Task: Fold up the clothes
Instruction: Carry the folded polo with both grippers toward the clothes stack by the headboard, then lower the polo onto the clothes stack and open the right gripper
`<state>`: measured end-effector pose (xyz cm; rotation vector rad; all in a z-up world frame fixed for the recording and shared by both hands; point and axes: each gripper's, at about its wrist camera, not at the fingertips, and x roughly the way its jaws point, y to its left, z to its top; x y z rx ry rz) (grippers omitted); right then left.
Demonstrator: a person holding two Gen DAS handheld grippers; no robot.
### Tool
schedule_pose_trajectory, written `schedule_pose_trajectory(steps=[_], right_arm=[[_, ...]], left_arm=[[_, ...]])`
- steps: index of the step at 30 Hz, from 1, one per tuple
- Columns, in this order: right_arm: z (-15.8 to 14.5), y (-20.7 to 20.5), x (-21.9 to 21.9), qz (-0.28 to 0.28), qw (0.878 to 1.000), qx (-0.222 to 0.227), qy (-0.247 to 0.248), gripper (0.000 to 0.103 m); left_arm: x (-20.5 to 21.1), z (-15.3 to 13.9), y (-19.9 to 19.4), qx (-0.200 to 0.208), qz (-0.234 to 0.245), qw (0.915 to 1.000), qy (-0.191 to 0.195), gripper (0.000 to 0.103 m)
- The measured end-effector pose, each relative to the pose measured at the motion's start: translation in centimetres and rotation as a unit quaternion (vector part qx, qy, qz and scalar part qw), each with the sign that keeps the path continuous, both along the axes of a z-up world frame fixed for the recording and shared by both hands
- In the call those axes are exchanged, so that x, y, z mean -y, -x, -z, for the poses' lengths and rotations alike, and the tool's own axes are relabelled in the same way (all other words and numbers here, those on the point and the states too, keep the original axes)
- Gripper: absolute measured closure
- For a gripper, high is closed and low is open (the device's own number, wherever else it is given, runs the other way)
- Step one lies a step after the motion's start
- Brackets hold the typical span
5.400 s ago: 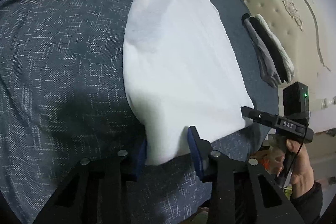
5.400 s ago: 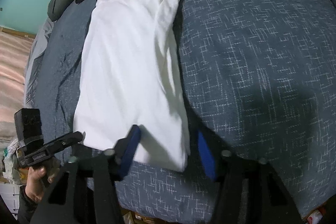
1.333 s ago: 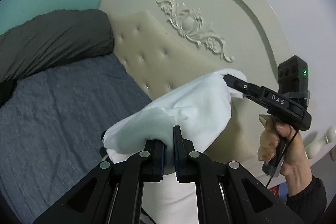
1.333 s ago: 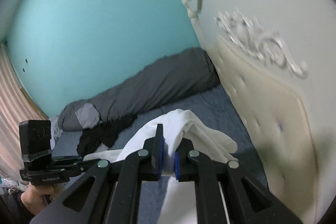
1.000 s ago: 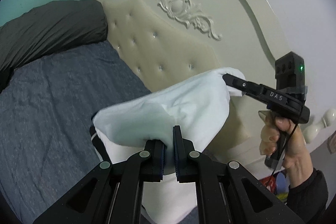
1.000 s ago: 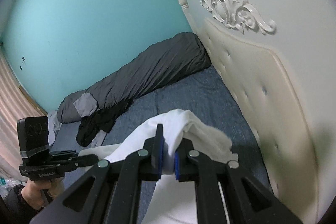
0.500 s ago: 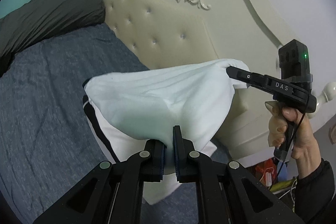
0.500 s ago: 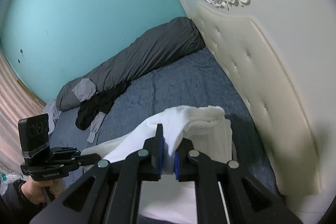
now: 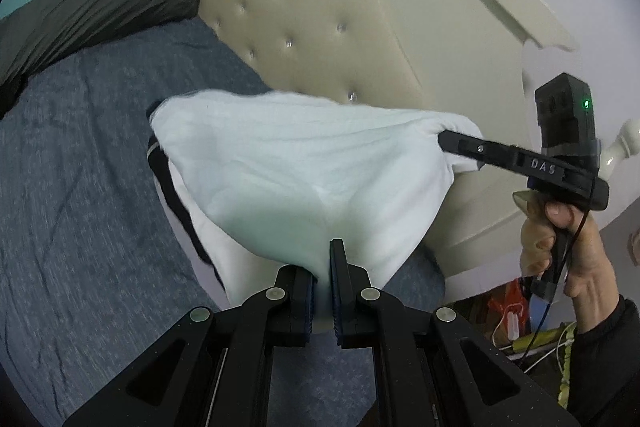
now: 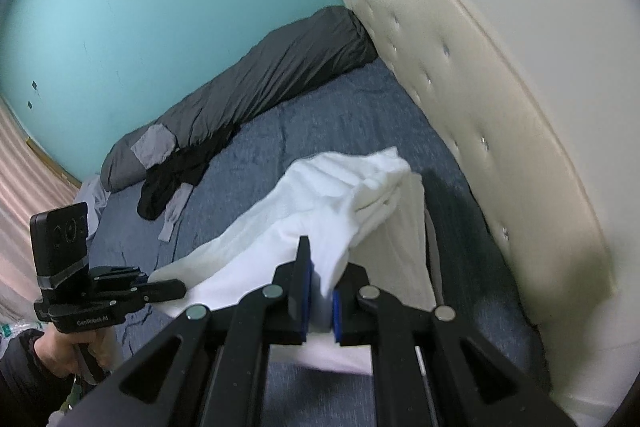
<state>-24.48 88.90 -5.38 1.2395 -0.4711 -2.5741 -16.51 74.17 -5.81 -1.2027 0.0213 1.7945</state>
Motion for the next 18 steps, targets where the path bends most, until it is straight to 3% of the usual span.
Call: schedule_pose_trajectory(steps=[10, 18], right_arm=[[5.5, -2.8, -0.4, 0.005, 0.999, 0.042, 0.015, 0.096], [8.8, -4.3, -1.8, 0.019, 0.997, 0.061, 0.037, 0.096]], left_arm=[[0.7, 5.3, -2.3, 0.019, -0.013, 0.9996, 0.017, 0.096], [1.2, 7.5, -3.1, 0.032, -0.031, 0.9990, 0.009, 0.096]])
